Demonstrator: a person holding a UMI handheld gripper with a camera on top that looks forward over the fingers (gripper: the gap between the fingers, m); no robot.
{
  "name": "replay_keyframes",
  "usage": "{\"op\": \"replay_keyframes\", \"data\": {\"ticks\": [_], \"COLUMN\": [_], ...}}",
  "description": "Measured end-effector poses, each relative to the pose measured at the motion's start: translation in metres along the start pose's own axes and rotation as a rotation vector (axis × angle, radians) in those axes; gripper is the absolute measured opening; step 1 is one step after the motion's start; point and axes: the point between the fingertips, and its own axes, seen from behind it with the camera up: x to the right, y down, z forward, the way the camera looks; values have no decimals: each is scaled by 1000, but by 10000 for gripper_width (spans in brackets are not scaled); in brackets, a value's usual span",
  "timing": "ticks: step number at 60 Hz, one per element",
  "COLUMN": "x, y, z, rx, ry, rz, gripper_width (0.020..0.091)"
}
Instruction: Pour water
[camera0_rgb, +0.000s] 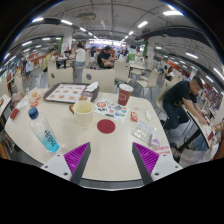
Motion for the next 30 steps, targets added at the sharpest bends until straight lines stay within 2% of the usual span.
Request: {"op": "replay_keyframes", "data": {"ticks": [16, 29, 30], "x": [-12, -79, -76], "y": [26, 31, 28], "z": [-2, -26, -12], "rx": [-36, -19, -11], "ry": [-12, -92, -99], "rz": [-17, 9, 10], "gripper_width": [854, 855, 855]}}
